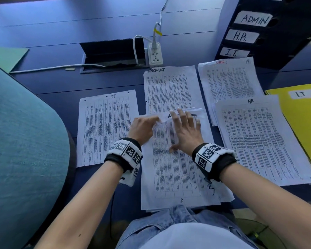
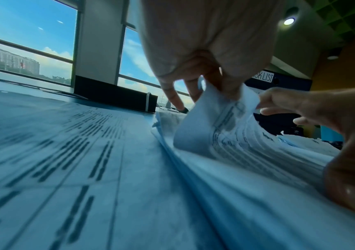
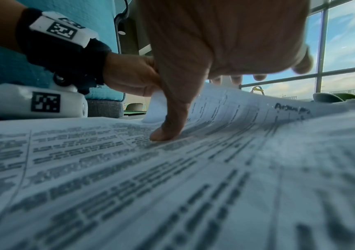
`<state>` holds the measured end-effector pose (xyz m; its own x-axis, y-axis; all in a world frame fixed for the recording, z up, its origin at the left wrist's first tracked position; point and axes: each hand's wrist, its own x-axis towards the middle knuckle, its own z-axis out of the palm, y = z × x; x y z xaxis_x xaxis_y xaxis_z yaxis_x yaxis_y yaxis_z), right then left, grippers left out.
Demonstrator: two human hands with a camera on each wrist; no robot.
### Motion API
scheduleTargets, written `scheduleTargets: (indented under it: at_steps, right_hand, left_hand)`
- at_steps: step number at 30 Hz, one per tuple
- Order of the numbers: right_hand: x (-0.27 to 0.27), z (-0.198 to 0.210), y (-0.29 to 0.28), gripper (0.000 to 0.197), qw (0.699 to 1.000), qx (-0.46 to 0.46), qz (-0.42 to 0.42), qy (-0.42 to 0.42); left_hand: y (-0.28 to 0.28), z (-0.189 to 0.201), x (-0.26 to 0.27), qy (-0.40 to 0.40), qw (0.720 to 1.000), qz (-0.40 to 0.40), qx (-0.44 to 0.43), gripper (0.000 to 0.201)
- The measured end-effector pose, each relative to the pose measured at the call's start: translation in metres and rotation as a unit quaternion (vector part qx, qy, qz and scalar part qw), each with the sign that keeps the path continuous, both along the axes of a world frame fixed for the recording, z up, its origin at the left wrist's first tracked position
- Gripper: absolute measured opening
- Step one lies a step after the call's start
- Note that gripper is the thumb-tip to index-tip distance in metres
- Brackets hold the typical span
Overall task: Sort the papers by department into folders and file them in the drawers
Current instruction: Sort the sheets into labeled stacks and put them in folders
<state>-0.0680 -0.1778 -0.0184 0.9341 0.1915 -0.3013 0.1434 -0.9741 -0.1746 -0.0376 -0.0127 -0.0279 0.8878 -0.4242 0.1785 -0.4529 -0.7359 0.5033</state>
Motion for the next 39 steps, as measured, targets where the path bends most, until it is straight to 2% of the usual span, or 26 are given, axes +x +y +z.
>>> scheduleTargets:
  at_steps: [2,5,7,10,12,15,17,21,26,29,31,34,36,39]
  right_hand:
    - [-0.001,0.002,0.001,0.118,0.999,-0.034,0.014,0.001]
    - [-0.003,0.005,0.003,0.097,0.997,-0.072,0.041,-0.004]
    - [-0.006,0.006,0.006,0.090,0.994,-0.085,0.061,-0.017]
    - [-0.012,0.007,0.008,0.076,0.990,-0.095,0.092,-0.036]
    - [-0.016,0.007,0.008,0.065,0.991,-0.084,0.096,-0.048]
    - [-0.021,0.007,0.009,0.058,0.991,-0.070,0.099,-0.059]
    - [-0.022,0.008,0.010,0.059,0.990,-0.074,0.106,-0.062]
    - [-0.021,0.007,0.012,0.065,0.989,-0.081,0.103,-0.066]
    - [-0.013,0.007,0.013,0.108,0.994,-0.066,0.071,-0.052]
    - [-0.008,0.010,0.013,0.124,0.996,-0.059,0.056,-0.037]
    - [-0.005,0.009,0.012,0.126,0.997,-0.059,0.050,-0.029]
    - [-0.004,0.010,0.012,0.122,0.994,-0.085,0.052,-0.043]
    - [-0.007,0.005,0.013,0.115,0.987,-0.120,0.056,-0.091]
    - [-0.016,-0.001,0.016,0.109,0.981,-0.135,0.022,-0.138]
  left_hand:
    - [0.000,0.003,0.002,0.073,0.997,-0.005,-0.019,0.019]
    - [-0.001,0.010,0.007,0.213,0.969,0.037,-0.121,0.044]
    - [-0.002,0.012,0.012,0.232,0.957,0.080,-0.153,0.045]
    - [-0.001,0.006,0.020,0.192,0.977,0.091,-0.007,0.034]
    - [0.001,-0.001,0.023,0.181,0.977,0.084,0.079,0.036]
    - [0.003,-0.007,0.019,0.138,0.981,0.074,0.116,0.036]
    - [0.003,-0.007,0.016,0.108,0.985,0.073,0.113,0.034]
    - [0.001,-0.002,0.012,0.065,0.984,0.084,0.141,0.042]
    - [0.000,0.002,0.011,0.024,0.988,0.064,0.141,0.036]
    - [0.001,0.001,0.012,0.008,0.994,0.049,0.101,0.024]
    - [0.002,0.002,0.010,0.034,0.998,0.035,0.047,0.016]
    - [0.003,0.005,0.007,0.080,0.996,0.029,-0.007,0.017]
    - [0.003,0.003,0.007,0.110,0.992,0.038,-0.053,0.025]
    - [0.004,0.005,0.011,0.196,0.963,0.103,-0.150,0.042]
